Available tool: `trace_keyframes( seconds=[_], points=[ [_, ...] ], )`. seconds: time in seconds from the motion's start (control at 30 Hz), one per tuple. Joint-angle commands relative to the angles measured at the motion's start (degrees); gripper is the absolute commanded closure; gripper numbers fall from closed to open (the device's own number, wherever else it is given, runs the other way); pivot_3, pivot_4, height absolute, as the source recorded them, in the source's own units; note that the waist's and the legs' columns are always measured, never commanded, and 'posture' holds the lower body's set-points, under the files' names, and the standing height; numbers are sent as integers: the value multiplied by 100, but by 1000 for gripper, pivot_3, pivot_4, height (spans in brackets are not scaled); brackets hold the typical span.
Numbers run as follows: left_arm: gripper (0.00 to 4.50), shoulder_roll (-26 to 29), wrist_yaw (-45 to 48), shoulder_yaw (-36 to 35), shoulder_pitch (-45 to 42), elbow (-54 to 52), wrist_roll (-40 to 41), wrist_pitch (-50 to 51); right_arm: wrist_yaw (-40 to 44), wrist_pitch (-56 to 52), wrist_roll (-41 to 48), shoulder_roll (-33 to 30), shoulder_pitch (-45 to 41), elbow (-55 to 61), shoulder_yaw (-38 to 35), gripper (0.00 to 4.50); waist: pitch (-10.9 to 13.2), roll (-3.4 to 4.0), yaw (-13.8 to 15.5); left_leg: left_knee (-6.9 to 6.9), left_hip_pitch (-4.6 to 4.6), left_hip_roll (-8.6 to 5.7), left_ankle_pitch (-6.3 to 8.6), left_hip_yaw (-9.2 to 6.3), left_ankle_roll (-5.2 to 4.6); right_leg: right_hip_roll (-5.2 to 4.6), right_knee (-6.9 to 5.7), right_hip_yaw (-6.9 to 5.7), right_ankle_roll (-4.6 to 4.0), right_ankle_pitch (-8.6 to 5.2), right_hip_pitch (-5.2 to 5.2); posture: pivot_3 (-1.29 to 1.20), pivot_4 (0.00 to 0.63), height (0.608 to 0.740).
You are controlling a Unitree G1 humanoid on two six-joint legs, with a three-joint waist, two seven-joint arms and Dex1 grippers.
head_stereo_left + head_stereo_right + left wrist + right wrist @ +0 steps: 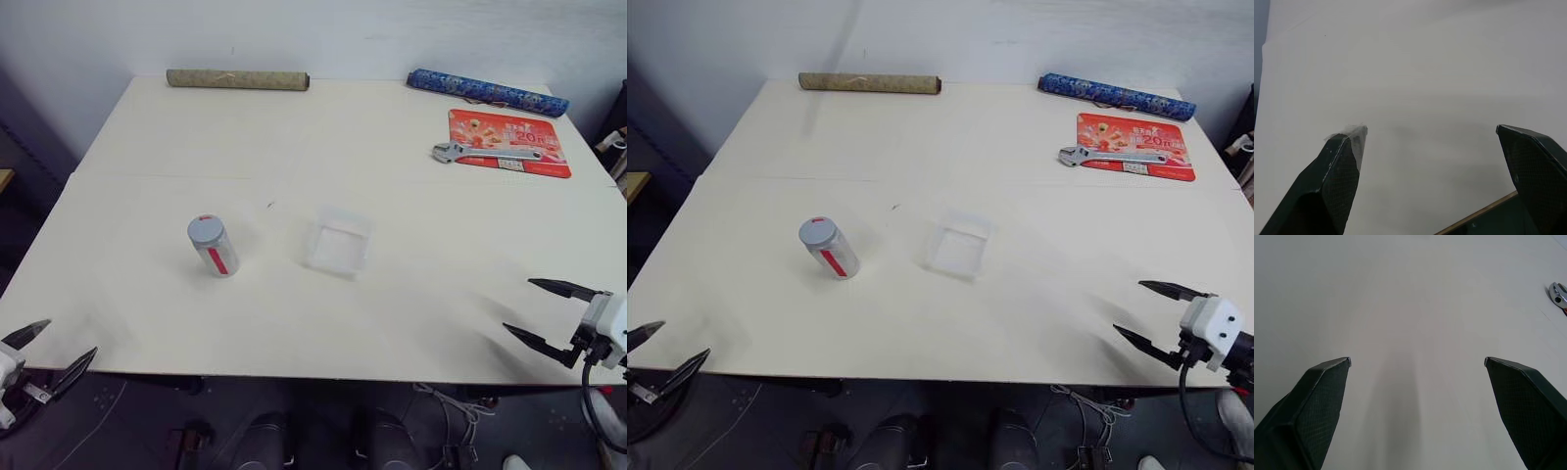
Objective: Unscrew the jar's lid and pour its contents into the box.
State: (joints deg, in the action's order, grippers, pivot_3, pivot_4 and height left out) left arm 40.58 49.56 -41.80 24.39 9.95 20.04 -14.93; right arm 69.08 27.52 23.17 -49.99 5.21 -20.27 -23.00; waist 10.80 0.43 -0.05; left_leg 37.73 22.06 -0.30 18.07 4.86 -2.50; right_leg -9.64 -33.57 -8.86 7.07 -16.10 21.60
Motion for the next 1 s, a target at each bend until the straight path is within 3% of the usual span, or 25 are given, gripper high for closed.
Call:
trace_keyframes(
  seconds=[0.03,0.17,0.27,0.37,0.53,0.73,0.87,1.0],
  points=[
    [34,76,-74,-72,-73,-27,43,-88,-120,-76,83,109,15,243,-41,0,0,0,0,0,0,0,0,0,0,0,0,1,0,0,0,0,150,740],
    [34,-19,-21,-156,-89,-190,452,384,-246,-464,400,427,-43,860,94,0,0,0,0,0,-1,0,1,1,-1,0,-2,8,0,0,1,0,150,740],
    [34,-288,-99,-351,-28,-527,1098,893,-11,-677,1256,949,-168,1682,217,0,0,-1,-23,1,-1,6,2,2,2,6,-4,14,0,0,3,0,150,740],
    [34,-723,-414,-339,124,-932,1147,933,205,-860,1629,1305,-279,2330,530,0,2,2,-17,1,-4,7,2,8,1,7,-7,24,0,0,3,0,150,740],
    [34,-1677,-1004,-134,445,-1813,985,784,306,-264,1421,1974,-781,2419,855,0,-2,-13,6,11,-14,6,15,28,-11,10,-10,38,2,1,0,0,150,740],
    [34,-2668,-2086,552,514,-3192,511,861,476,-182,1304,2070,-933,2047,933,0,-6,-24,152,42,-11,4,35,41,-31,8,-14,62,9,6,-1,0,150,740],
    [34,-3494,-2998,1622,426,-3984,-160,1166,594,-62,1279,2060,-958,1713,880,0,-6,-25,149,44,-12,3,43,56,-36,13,-11,74,12,8,-1,0,150,740],
    [34,-3962,-3718,2544,78,-4358,-926,1471,641,14,1272,2038,-977,1528,855,0,-6,-25,153,46,-12,3,43,63,-39,21,-10,75,16,10,-1,0,150,740]
  ],
)
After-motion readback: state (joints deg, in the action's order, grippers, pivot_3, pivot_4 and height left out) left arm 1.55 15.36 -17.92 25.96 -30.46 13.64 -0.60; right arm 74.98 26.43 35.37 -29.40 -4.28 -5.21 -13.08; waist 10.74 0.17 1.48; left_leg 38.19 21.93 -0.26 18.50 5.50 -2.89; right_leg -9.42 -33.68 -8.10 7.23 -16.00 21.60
